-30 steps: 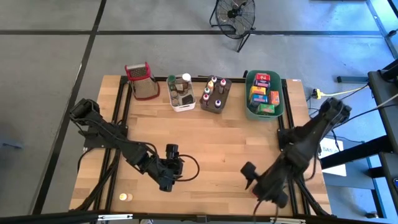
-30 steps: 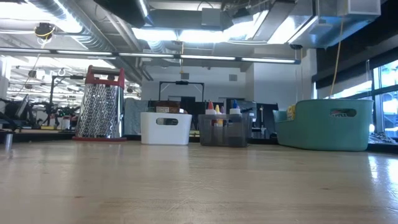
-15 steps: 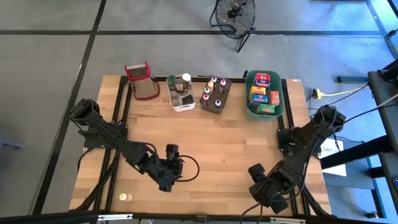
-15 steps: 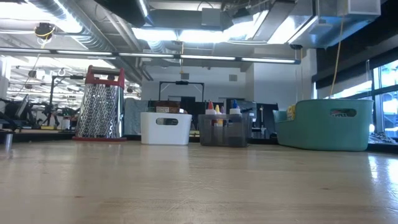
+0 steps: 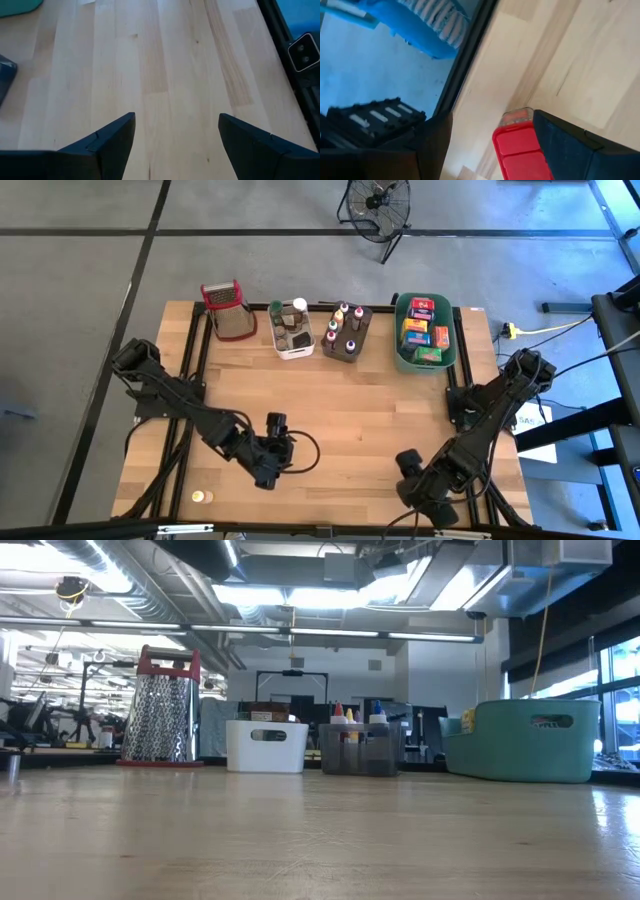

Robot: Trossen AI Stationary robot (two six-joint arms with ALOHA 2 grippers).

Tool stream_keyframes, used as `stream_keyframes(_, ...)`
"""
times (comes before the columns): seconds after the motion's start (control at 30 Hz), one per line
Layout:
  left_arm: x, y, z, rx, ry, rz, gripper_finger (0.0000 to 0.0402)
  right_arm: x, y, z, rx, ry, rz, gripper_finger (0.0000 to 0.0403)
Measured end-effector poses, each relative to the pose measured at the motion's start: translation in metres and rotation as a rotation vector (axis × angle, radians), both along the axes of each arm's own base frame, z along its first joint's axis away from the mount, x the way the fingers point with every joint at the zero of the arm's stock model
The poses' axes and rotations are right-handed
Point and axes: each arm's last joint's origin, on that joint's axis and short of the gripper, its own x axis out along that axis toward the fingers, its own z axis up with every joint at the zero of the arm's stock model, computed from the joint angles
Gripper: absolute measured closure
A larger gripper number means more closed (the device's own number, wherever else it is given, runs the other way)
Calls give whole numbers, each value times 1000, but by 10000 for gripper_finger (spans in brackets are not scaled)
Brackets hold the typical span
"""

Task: Pick & Place Kitchen Items
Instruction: Put the red seasoning can into the white bin

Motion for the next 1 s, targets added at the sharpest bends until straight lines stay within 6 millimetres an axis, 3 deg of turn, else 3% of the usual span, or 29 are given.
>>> stream_keyframes(0.2, 0, 0, 0, -24, -1, 25, 119, 1, -1, 0, -12, -3, -72, 123)
stream_keyframes(0.43, -1, -2, 0, -24, -1, 19, 121, 4, -9, -2, -86, -16, -335, 119)
stream_keyframes(0.7, -1, -2, 0, -14, -1, 9, 120, 3, -11, -2, -78, 38, -419, 73)
stream_keyframes(0.8, -1, -2, 0, -13, -1, 8, 121, -2, -13, -4, -94, 105, -417, 58)
stream_keyframes(1.0, -1, -2, 0, -12, -1, 7, 119, -17, -12, -6, -186, 146, -236, 52)
